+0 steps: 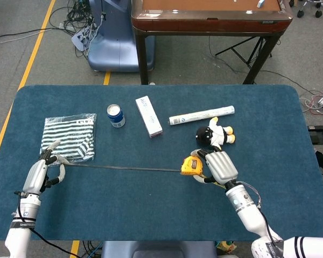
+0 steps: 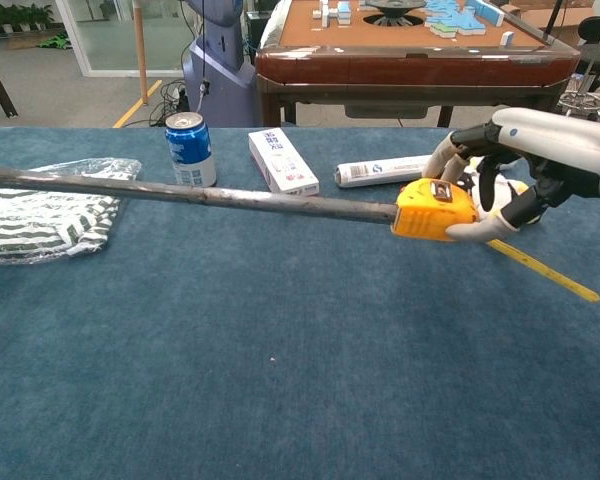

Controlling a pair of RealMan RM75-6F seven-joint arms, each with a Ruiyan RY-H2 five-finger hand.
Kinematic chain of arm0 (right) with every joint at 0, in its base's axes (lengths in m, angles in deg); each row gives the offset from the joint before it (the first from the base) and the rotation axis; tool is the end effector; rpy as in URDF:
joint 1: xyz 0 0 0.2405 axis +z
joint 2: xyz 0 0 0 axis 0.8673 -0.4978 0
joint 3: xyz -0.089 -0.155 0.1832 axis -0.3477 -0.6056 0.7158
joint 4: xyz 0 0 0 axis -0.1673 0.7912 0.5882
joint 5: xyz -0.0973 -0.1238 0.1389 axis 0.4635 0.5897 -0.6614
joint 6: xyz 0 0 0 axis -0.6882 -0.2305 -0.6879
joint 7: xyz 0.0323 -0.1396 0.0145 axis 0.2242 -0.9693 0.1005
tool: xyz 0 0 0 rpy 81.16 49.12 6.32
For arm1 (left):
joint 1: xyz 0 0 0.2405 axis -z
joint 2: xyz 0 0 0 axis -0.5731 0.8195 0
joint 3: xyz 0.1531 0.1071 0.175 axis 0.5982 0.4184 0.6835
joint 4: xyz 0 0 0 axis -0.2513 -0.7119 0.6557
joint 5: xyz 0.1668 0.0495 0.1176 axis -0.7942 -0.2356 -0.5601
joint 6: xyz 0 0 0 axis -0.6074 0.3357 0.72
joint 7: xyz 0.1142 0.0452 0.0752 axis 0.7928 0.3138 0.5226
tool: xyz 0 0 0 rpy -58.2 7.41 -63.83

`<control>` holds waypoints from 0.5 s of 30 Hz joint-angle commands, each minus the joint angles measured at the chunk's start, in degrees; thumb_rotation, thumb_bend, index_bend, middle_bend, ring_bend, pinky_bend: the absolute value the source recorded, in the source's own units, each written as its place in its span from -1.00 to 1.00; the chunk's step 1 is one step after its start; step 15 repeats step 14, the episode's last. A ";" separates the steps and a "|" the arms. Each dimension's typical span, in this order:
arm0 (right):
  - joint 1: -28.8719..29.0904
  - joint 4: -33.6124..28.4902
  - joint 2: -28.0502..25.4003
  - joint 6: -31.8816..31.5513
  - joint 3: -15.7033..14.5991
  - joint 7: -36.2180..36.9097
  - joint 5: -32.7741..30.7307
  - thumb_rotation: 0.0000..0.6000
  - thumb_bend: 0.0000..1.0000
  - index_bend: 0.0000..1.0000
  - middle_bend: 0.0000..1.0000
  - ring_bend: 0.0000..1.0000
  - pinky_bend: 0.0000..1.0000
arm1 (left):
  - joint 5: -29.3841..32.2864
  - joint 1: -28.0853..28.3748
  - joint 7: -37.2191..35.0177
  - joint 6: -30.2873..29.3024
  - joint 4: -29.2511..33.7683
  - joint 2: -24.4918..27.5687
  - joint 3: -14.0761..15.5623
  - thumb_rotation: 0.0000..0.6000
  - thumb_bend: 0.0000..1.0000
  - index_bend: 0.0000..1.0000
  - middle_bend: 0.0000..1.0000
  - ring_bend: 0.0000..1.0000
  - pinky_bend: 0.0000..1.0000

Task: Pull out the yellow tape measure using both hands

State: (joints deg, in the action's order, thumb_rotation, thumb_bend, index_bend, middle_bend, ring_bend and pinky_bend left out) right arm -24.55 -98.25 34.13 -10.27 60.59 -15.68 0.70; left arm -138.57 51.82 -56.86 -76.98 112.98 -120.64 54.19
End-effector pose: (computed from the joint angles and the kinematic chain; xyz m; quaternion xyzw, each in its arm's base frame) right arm -0.1599 -0.2784 0.0311 0.6926 -0.4467 0.3912 0.4095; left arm -0.2633 0.2590 0.0941 -0.4745 -0.5693 -0.5051 0.4422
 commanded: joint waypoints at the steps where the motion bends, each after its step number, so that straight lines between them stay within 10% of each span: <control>1: -0.43 -0.12 -0.15 0.01 0.13 0.07 0.35 1.00 0.10 0.21 0.16 0.01 -0.62 | 0.01 -0.13 -0.24 0.04 -0.15 0.09 -0.08 1.00 0.18 0.14 -0.86 -1.00 -1.00; 15: -2.54 -1.56 -0.92 -0.37 0.71 -0.45 1.65 1.00 0.10 0.21 0.17 0.01 -0.62 | -0.60 -0.56 -1.35 0.15 -0.60 0.34 -0.29 1.00 0.18 0.14 -0.86 -1.00 -1.00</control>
